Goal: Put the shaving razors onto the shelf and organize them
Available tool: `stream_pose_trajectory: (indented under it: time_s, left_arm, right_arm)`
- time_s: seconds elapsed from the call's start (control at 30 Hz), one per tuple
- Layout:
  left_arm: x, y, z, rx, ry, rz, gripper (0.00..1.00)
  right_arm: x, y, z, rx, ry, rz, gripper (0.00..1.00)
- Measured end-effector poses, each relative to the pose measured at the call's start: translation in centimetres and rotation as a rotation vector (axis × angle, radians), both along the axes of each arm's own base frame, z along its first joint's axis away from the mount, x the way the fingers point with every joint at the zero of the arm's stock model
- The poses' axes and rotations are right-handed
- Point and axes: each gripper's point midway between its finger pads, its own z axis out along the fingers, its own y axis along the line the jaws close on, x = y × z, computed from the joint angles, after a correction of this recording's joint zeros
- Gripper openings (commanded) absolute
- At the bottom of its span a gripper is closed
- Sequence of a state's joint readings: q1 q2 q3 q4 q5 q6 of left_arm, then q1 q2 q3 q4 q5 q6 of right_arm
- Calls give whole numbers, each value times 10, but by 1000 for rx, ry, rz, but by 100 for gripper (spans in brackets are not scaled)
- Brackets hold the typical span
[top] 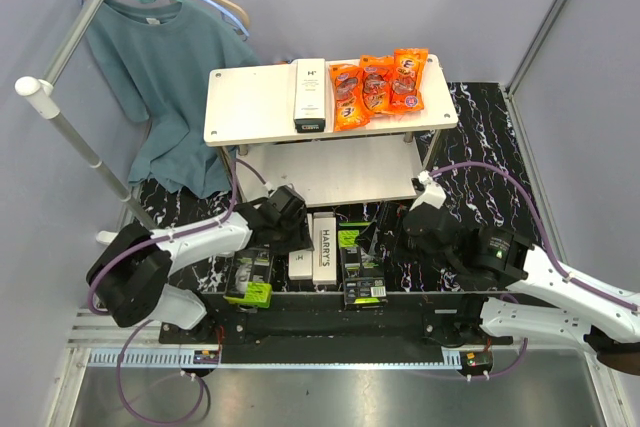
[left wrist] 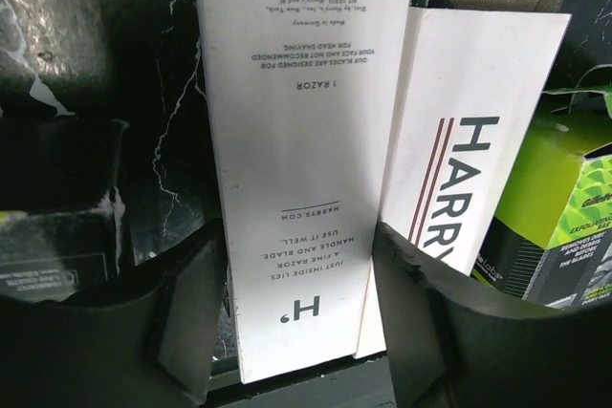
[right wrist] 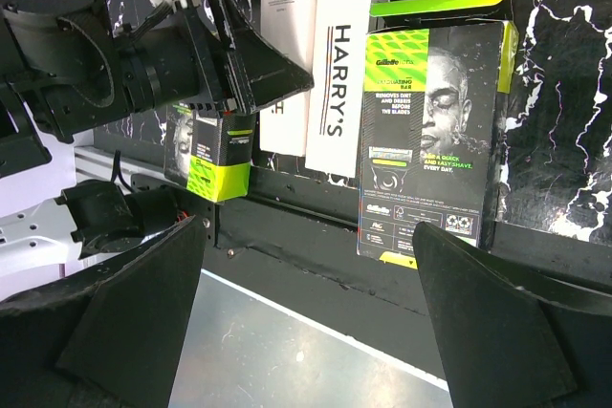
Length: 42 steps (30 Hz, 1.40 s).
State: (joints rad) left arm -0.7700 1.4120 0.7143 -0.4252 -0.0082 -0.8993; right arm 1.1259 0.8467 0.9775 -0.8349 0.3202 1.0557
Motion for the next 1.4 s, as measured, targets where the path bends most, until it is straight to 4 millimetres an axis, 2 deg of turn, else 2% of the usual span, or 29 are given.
stream_pose_trajectory:
  time_s: [0.13,0.5,0.67,0.9,1.17,1.27,1.4]
  left_arm:
    - [1,-1,0,11,-4,-9,33]
    - [2,8,0,39,-58,6,29]
    - [-7,16,5,69,-62,-7,28]
    - [-30,32,27,93,-63,-52,27]
    - [-60,39,56,98,-86,-169,20]
    - [-73,32,67,98,-97,-239,20]
    - [-85,8,93,52,-147,-333,20]
  right_arm:
    - [0,0,0,1,0,1,100]
    - [-1,1,-4,-7,10,7,100]
    - [-3,4,-6,-7,20,18,100]
    - [-2,16,-4,22,21,37,100]
    - [-1,30,-18,51,32,61,100]
    - [-1,36,-21,71,31,72,99]
    - [0,49,-23,127,21,95,100]
